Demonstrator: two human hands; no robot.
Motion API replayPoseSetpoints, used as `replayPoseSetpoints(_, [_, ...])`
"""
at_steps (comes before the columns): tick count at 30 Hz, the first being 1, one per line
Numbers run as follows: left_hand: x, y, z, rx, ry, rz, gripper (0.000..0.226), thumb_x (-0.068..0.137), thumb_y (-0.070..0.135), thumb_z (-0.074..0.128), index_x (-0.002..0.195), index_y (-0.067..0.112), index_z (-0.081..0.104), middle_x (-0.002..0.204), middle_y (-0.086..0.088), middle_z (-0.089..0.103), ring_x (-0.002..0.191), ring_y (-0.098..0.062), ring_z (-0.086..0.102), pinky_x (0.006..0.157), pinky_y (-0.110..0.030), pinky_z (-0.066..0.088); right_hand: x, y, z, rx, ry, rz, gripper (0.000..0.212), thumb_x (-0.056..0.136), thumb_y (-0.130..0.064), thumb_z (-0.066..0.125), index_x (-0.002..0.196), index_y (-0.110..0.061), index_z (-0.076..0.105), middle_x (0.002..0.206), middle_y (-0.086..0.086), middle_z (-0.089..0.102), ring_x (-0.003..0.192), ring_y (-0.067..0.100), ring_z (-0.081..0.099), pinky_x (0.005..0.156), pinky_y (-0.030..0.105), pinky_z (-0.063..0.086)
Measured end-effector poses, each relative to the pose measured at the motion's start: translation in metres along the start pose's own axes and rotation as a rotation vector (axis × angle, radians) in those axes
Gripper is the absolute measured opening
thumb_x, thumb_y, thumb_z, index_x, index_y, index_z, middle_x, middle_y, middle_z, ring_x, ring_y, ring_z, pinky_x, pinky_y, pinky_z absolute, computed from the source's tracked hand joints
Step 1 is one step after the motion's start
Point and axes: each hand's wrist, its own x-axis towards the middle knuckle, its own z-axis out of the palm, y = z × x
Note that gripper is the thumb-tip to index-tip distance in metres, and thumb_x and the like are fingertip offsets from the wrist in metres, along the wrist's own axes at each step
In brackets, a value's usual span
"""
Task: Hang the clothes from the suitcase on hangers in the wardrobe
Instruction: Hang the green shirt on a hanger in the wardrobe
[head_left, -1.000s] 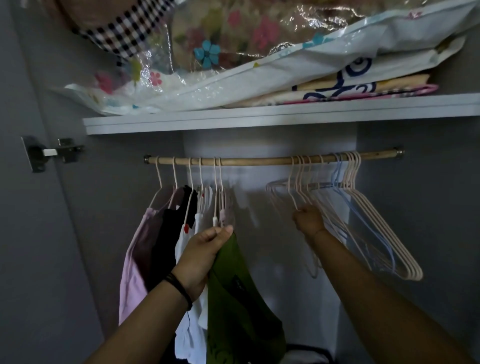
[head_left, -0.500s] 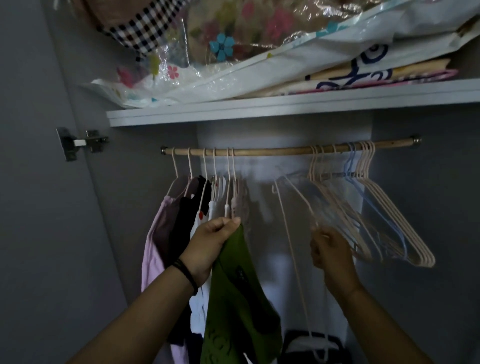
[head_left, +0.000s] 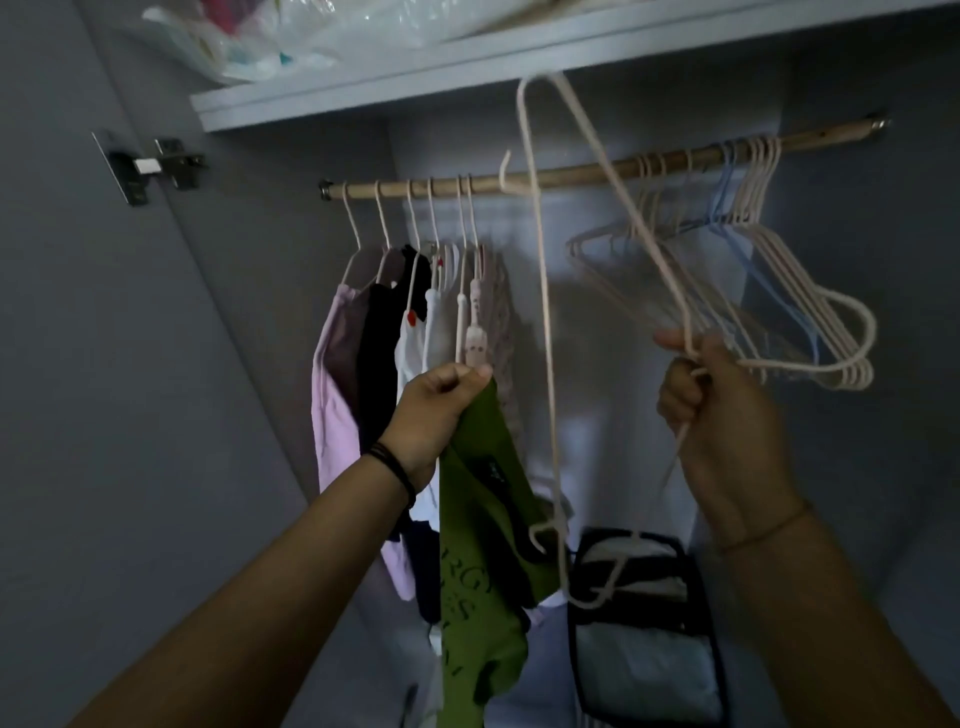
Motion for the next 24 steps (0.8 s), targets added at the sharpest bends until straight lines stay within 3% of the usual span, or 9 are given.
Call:
replayPoseSetpoints(4, [-0.008, -0.013, 0.005, -0.025, 0.026, -0.029, 0.021, 0.092, 0.018, 0.058, 0.074, 0.007, 0.058, 0.070, -0.006, 0.060, 0.060, -0.011, 0.058, 0.058, -0.018, 0.051, -0.002, -0.009, 0.002, 0.182, -0.108, -0.083, 0.033, 0.101, -0.027, 0.030, 0.093, -0.010, 0.056, 0.059, -0.013, 0.049, 0.050, 0.002, 0.032, 0.049, 0.014, 0.029])
replayPoseSetpoints(11, [-0.018, -0.025, 0.016, -0.043, 0.025, -0.078, 0.021, 0.091, 0.020, 0.059, 0.074, 0.009, 0.061, 0.066, -0.003, 0.062, 0.057, -0.012, 0.059, 0.058, -0.021, 0.051, -0.002, -0.004, 0.007, 0.227, -0.129, -0.168, 0.035, 0.102, -0.026, 0.028, 0.090, -0.011, 0.056, 0.064, -0.010, 0.051, 0.053, 0.004, 0.033, 0.053, 0.016, 0.030])
replayPoseSetpoints(16, [-0.019, -0.028, 0.015, -0.148, 0.017, -0.106, 0.020, 0.090, 0.021, 0.060, 0.077, 0.007, 0.062, 0.075, -0.005, 0.063, 0.070, -0.016, 0.060, 0.069, -0.024, 0.053, -0.007, 0.015, -0.002, 0.261, -0.116, -0.135, 0.032, 0.090, -0.030, 0.043, 0.071, -0.024, 0.067, 0.074, -0.009, 0.063, 0.050, 0.004, 0.036, 0.053, 0.016, 0.032])
replayPoseSetpoints(19, [-0.020, -0.023, 0.016, -0.219, -0.004, -0.132, 0.020, 0.091, 0.022, 0.059, 0.081, 0.006, 0.062, 0.077, -0.010, 0.061, 0.071, -0.019, 0.059, 0.066, -0.024, 0.054, -0.017, 0.034, -0.012, 0.169, -0.112, -0.096, 0.024, 0.076, -0.043, 0.061, 0.066, -0.024, 0.072, 0.068, -0.010, 0.062, 0.049, 0.002, 0.038, 0.054, 0.014, 0.035])
replayPoseSetpoints(21, [-0.021, -0.017, 0.016, -0.269, -0.015, -0.136, 0.019, 0.092, 0.022, 0.058, 0.085, 0.005, 0.064, 0.083, -0.012, 0.063, 0.075, -0.021, 0.061, 0.071, -0.026, 0.055, -0.025, 0.050, -0.023, 0.039, -0.104, -0.048, 0.032, 0.066, -0.055, 0.069, 0.066, -0.023, 0.073, 0.062, -0.009, 0.055, 0.050, 0.001, 0.038, 0.055, 0.013, 0.036])
replayPoseSetpoints(24, [-0.021, -0.008, 0.011, -0.293, -0.005, -0.102, 0.019, 0.094, 0.019, 0.054, 0.089, 0.004, 0.065, 0.082, -0.010, 0.069, 0.074, -0.018, 0.066, 0.072, -0.026, 0.056, -0.043, 0.064, -0.034, -0.181, -0.095, 0.060, 0.034, 0.078, -0.051, 0.064, 0.065, -0.021, 0.071, 0.057, -0.004, 0.043, 0.049, 0.002, 0.037, 0.053, 0.013, 0.033])
